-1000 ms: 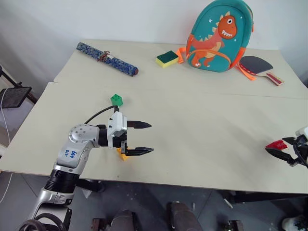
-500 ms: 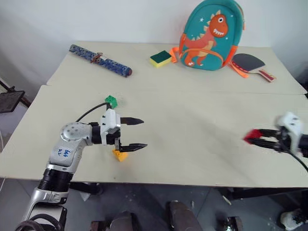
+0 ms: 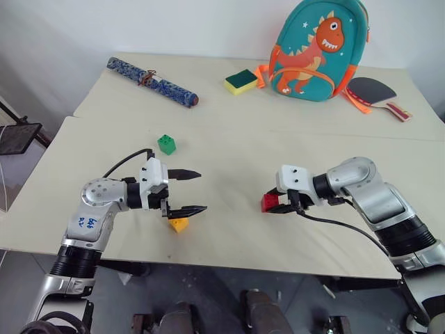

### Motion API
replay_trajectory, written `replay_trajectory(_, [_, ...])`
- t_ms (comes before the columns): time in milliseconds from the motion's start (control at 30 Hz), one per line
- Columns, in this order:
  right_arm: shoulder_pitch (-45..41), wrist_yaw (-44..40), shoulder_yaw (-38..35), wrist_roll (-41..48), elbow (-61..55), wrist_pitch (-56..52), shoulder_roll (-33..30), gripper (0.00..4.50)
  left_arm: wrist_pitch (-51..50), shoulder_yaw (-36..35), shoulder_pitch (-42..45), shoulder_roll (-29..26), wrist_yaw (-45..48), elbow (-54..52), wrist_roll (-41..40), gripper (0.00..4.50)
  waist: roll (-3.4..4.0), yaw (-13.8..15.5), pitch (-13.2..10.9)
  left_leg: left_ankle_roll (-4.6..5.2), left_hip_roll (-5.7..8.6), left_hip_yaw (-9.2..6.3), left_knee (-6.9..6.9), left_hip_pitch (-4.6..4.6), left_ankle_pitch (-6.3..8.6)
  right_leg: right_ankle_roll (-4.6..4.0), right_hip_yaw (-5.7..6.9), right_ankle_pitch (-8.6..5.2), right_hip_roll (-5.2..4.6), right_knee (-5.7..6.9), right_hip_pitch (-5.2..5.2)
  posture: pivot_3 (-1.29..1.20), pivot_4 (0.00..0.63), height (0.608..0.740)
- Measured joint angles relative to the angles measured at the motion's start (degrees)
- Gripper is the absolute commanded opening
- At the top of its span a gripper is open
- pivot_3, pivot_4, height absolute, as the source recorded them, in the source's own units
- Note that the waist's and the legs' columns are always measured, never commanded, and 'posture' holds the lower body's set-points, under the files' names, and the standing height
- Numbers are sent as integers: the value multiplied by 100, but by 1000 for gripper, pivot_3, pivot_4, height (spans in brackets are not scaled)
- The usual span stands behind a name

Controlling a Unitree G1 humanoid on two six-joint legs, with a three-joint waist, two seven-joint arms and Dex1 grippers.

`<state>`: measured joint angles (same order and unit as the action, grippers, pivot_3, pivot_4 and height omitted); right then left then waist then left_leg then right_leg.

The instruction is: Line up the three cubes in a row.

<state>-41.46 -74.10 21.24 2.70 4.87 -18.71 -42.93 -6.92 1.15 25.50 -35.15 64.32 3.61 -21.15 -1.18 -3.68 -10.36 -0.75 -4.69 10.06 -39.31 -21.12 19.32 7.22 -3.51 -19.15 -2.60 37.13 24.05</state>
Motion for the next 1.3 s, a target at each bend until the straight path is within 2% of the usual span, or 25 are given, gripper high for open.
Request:
replay_trajectory(267, [-45, -104, 67, -141, 262, 296, 153, 4353, -95, -227, -201, -5, -204, -141, -38, 4500, 0, -63, 0, -3, -2, 5, -35, -6, -1, -13, 5, -4, 1, 38, 2, 0, 150, 740])
replay_trajectory(300, [-29, -145, -12, -61, 256, 385, 152, 4465, -121, -305, -229, -16, -248, -144, -77, 4500, 0, -72, 0, -3, -2, 5, -37, -6, -1, -13, 4, -4, 1, 40, 2, 0, 150, 740])
replay_trajectory(433, [483, -404, -1113, 907, 212, 1275, 140, 4465, -35, -1067, -645, -101, -593, -2, -242, 4500, -1, -91, 0, -6, -5, -3, -34, -3, 2, -13, 8, -4, 2, 44, 1, 0, 150, 740])
replay_trajectory(567, [1175, -501, -1940, 1651, 76, 1527, 113, 4465, 279, -2061, -1190, -152, -932, 506, -393, 4500, -1, -104, -1, -6, -8, -7, -31, -2, 2, -13, 8, -4, -1, 44, 2, 0, 150, 740])
replay_trajectory(733, [2199, 2, -2777, 2544, -521, 1702, 800, 4465, 655, -3048, -2022, -92, -1597, 987, -425, 4500, -10, -102, 3, -6, -11, -20, -34, 1, 4, -14, 8, -4, -4, 49, -1, 0, 150, 740])
replay_trajectory(800, [2784, 314, -3125, 2756, -743, 2153, 1342, 4465, 768, -3462, -2491, 112, -1931, 965, -452, 4500, -15, -93, 6, -6, -11, -20, -27, 8, 9, -14, 14, -4, -5, 38, -12, 0, 150, 740])
replay_trajectory(867, [3251, 503, -3216, 2683, -663, 2569, 1550, 4465, 721, -3568, -2898, 340, -2085, 886, -505, 4500, -14, -88, 5, -1, -8, -17, -25, 10, 13, -14, 17, -4, -12, 27, -19, 0, 150, 740])
replay_trajectory(933, [3345, 551, -3288, 2546, -528, 2830, 1544, 4465, 646, -3446, -2944, 418, -2093, 827, -540, 4500, -23, -40, -1, 10, -1, -7, -34, 7, 6, -15, 27, -3, -23, 25, -28, 0, 150, 740])
replay_trajectory(1033, [3305, 767, -3434, 2555, -516, 2984, 1533, 4465, 617, -3227, -2527, 347, -2108, 803, -530, 4500, -31, 52, 1, 10, 2, -10, -38, 21, 2, -45, 43, 17, -21, 8, -53, 0, 150, 740])
replay_trajectory(1100, [3325, 800, -3509, 2577, -524, 3003, 1454, 4465, 434, -2963, -1877, 261, -2038, 911, -530, 4500, -30, 123, 0, 10, 1, -18, -37, 18, -9, -58, 59, 33, -19, -4, -58, 0, 150, 740])
replay_trajectory(1200, [3296, 758, -3457, 2616, -625, 2976, 1372, 4465, 176, -2311, -154, 233, -1825, 1720, -428, 4500, -33, 208, 3, 7, -1, -14, -37, 15, -23, -56, 69, 56, -10, -19, -60, 0, 150, 740])
replay_trajectory(1300, [3384, 716, -3394, 2681, -715, 2852, 1251, 4465, 281, -1884, 761, 251, -1784, 2677, -110, 4500, -27, 148, 6, 1, -11, 13, -31, 28, -16, -50, 69, 59, -6, -19, -53, 0, 150, 740])
